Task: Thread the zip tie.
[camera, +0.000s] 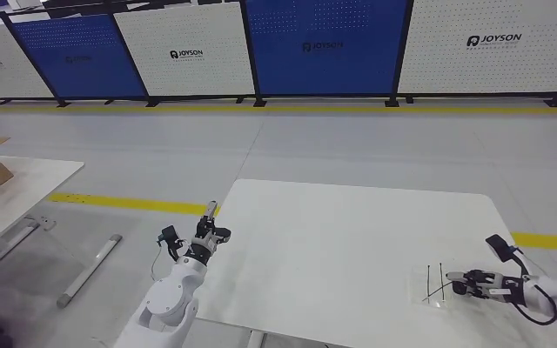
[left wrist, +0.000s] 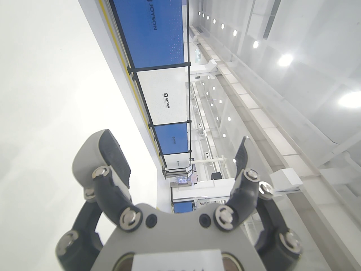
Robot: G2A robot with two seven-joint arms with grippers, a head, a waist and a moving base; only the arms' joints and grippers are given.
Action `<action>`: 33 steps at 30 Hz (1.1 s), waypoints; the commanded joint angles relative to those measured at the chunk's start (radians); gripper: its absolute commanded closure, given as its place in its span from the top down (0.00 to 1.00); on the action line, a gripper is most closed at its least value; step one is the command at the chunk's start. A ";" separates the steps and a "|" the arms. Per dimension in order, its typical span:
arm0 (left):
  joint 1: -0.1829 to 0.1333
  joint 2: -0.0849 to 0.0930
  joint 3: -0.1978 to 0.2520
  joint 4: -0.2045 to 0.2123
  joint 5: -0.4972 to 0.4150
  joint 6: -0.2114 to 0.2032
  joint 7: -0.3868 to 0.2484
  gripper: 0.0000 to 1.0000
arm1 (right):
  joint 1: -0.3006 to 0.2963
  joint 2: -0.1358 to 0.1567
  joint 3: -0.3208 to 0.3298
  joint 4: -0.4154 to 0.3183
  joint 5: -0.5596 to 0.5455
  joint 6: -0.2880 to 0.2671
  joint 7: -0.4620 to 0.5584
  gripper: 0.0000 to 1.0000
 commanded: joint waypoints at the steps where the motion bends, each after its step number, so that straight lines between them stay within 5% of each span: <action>1: 0.000 0.000 0.000 0.000 0.000 0.000 0.000 1.00 | 0.001 0.001 -0.001 0.002 0.001 -0.002 0.000 0.23; 17: 0.000 0.000 0.000 0.000 0.000 0.000 0.000 1.00 | -0.003 0.008 -0.004 -0.012 0.008 -0.003 0.000 0.18; 25: 0.000 0.000 0.000 0.000 0.000 0.000 0.000 1.00 | -0.003 0.010 -0.009 -0.015 0.003 0.002 -0.011 0.00; 33: 0.000 0.000 0.000 0.000 0.000 0.000 0.000 1.00 | -0.019 0.018 0.022 -0.013 0.067 -0.037 0.011 0.00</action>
